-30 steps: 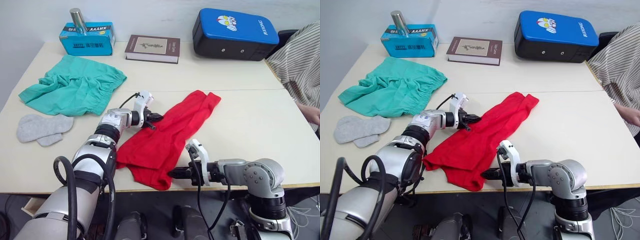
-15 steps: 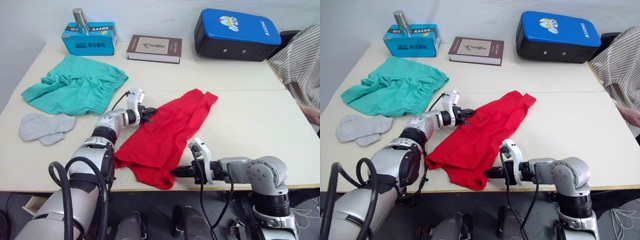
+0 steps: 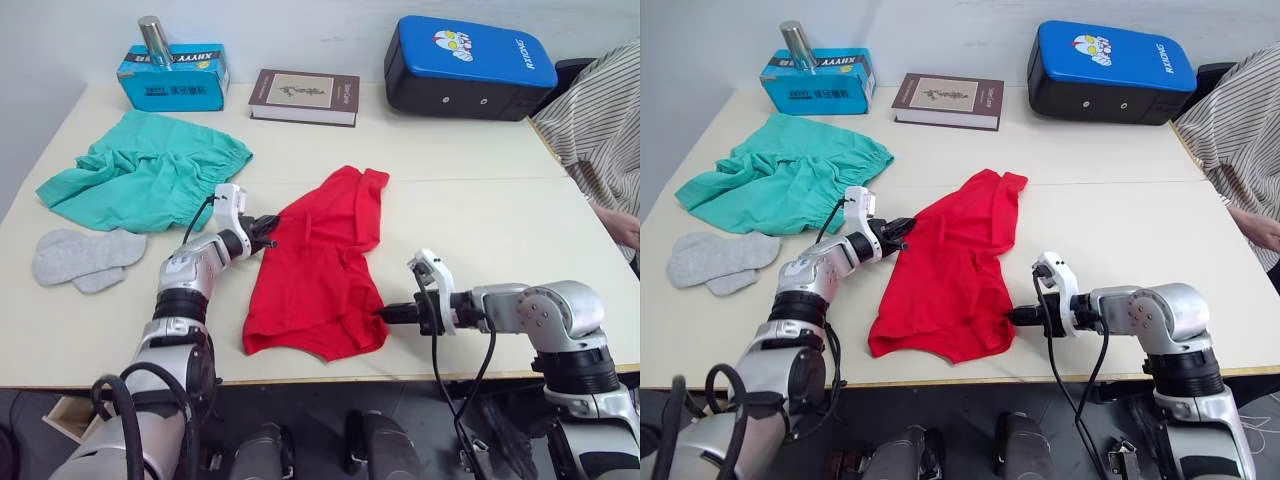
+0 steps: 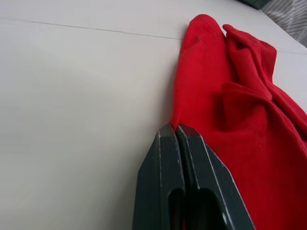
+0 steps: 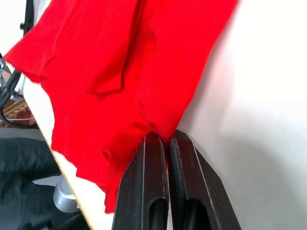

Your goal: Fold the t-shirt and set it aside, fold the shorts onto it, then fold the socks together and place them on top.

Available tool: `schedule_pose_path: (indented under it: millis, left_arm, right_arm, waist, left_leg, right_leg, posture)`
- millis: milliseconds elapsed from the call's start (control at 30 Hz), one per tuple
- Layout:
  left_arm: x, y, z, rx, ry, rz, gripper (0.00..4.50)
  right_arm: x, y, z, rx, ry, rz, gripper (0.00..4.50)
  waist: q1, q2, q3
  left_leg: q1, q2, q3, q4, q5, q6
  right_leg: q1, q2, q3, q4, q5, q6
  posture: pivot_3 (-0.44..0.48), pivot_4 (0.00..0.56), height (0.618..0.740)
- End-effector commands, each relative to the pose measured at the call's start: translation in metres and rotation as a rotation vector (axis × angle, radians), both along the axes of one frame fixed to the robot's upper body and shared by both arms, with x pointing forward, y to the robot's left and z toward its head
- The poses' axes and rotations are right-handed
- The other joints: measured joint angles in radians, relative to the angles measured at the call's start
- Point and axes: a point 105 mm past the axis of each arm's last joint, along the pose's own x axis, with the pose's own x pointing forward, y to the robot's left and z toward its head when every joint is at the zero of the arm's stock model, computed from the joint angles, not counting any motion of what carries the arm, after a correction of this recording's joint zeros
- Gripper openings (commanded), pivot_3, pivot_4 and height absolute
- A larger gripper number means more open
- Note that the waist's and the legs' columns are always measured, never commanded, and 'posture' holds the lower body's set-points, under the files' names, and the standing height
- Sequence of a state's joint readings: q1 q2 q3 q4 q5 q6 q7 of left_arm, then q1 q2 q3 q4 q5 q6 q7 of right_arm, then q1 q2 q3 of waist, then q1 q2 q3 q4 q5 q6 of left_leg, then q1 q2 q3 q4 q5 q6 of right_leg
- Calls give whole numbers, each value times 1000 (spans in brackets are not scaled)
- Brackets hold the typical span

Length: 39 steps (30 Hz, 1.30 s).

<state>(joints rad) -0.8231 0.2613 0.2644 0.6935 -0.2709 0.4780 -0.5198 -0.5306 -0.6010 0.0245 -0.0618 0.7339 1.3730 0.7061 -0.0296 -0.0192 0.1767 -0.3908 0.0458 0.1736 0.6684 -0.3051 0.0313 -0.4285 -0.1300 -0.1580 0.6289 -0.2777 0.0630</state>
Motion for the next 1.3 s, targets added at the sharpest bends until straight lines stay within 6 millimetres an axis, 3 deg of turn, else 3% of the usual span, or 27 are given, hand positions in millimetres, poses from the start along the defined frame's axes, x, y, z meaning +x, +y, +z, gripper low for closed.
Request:
schedule_pose_path:
  millis: [33,167,300,367,467,733,800,867,967,1100,1300]
  left_arm:
    - [-7,12,20,-45,-48,36,0]
    - [-19,17,13,63,-68,3,0]
    - [-28,26,6,220,-105,-41,0]
    - [-35,34,6,298,-144,-63,392]
    - [-50,44,4,414,-188,-115,1123]
    - [-101,74,2,668,-334,-327,3651]
    - [-128,64,1,747,-432,-530,4382]
    - [-147,56,-1,811,-520,-687,4499]
    - [-159,47,-5,922,-657,-818,4499]
    - [-157,35,-15,1078,-785,-934,4499]
    - [-146,12,-26,1120,-911,-1026,4499]
  right_arm:
    - [7,-6,5,-20,-54,24,55]
    - [16,-6,9,-7,-113,33,55]
    - [12,-10,10,-9,-140,67,55]
    - [9,-15,14,1,-176,78,0]
    - [3,-26,23,22,-220,100,682]
    - [1,-73,18,-198,-494,245,3428]
    - [9,-80,16,-322,-741,359,4271]
    - [12,-80,12,-434,-987,536,4454]
    - [17,-79,5,-489,-1133,651,4454]
    - [18,-61,2,-465,-1298,791,4454]
    - [12,-36,-6,-393,-1409,931,4454]
  waist:
    - [1,0,0]
    - [2,0,0]
    - [3,0,0]
    - [3,0,0]
    - [2,1,0]
    - [2,1,1]
    - [1,2,1]
    - [1,3,2]
    - [-1,4,3]
    - [-1,4,3]
    - [-1,5,2]
  left_leg:
    - [0,0,0,0,0,0]
    - [0,0,0,0,0,0]
    - [0,0,0,0,0,0]
    - [0,0,0,0,0,0]
    - [0,1,0,-1,0,-1]
    - [1,2,1,-1,-1,-2]
    - [1,3,1,-1,-2,-2]
    - [2,3,2,-2,-2,-3]
    - [4,2,6,-3,-2,-3]
    - [7,3,6,-2,-1,-3]
    - [9,3,7,-2,-1,-2]
  right_leg:
    - [0,0,0,0,0,0]
    - [0,0,0,0,0,0]
    - [0,0,0,0,0,0]
    - [0,0,0,-1,0,0]
    - [0,-1,0,-1,0,0]
    - [0,-3,0,-5,0,0]
    - [0,-3,0,-5,0,0]
    - [0,-3,0,-5,0,0]
    - [0,-2,-1,-4,0,0]
    - [1,-2,0,-3,0,-1]
    - [3,-2,0,-2,0,-1]
  posture:
    - [0,150,740]
    - [0,150,740]
    - [0,150,740]
    - [0,150,740]
    - [0,150,740]
    - [0,150,740]
    - [0,150,740]
    - [0,150,740]
    - [0,150,740]
    - [0,150,740]
    - [0,150,740]
